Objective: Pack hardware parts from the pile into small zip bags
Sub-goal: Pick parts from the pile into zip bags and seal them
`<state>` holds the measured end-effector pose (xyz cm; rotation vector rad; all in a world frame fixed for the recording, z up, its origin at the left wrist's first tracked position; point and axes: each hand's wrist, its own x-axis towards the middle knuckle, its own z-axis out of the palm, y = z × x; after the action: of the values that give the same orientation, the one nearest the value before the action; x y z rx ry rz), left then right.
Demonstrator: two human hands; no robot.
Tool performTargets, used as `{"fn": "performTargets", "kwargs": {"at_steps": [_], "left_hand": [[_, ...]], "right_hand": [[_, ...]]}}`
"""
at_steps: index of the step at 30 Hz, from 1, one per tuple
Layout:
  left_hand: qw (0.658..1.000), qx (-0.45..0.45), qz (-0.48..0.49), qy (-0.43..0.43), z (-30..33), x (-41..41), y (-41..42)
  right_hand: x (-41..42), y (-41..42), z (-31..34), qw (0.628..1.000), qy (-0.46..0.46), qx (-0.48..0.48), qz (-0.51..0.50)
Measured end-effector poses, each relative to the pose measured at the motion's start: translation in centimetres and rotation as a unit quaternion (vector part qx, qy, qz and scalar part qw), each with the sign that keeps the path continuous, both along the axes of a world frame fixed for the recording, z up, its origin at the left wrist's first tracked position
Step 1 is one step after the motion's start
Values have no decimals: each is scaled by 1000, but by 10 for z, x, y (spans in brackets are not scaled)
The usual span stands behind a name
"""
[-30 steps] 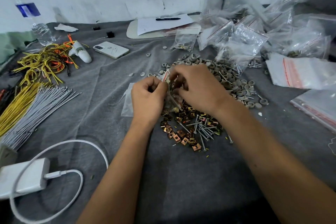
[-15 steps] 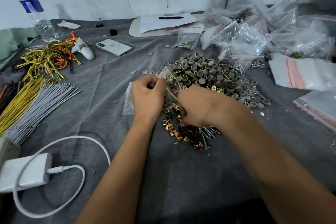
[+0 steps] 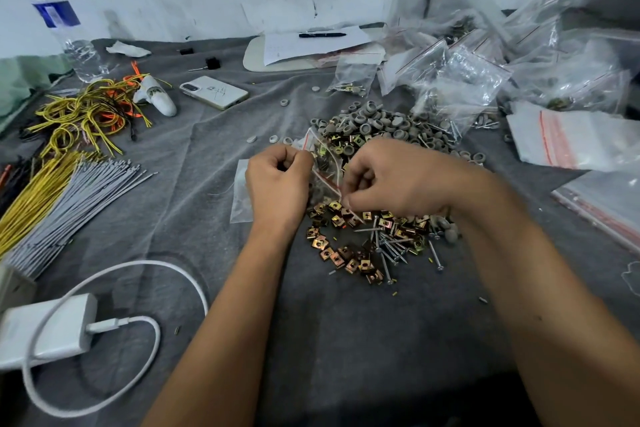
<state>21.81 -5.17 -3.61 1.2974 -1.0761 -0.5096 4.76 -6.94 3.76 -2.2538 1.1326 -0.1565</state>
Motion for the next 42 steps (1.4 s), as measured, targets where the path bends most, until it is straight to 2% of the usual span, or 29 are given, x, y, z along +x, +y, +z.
{"fn": "performTargets", "kwargs": {"at_steps": [4,7,14,16,18,21,25,29,34,38,42], "left_hand": [[999,2,-37,-20,3,-3,1],[998,1,-60,-31,5,-6,3],[999,-5,-51,-12,3,-4,2],[999,0,-48,-10,2,-4,2],[999,5,-47,-10,3,-4,2],[999,8,-42,-9,4,-5,3],[999,9,-43,-5,5,-5,4],[999,10,-44,-8,4,-4,3],[999,13,-43,-8,4,-4,3],[999,17,-42,-23,3,-6,4],[999,16,-48,-20,5,-8,4]], "right_hand": [[2,-16,-5,990,-76,-46,-110],[13,-18,-15,978,-118,-34,-167],[3,-21,-12,967,-148,-91,-189],[-7,-21,-4,979,-91,-93,-155],[-12,-19,2,994,13,-68,-86],[-7,-9,4,992,123,-36,5],[9,5,-4,977,199,-64,47],[14,8,-8,969,224,-87,50],[-3,0,1,986,153,-70,5],[-6,-10,3,989,36,-114,-82],[3,-11,-1,983,-27,-170,-67]]}}
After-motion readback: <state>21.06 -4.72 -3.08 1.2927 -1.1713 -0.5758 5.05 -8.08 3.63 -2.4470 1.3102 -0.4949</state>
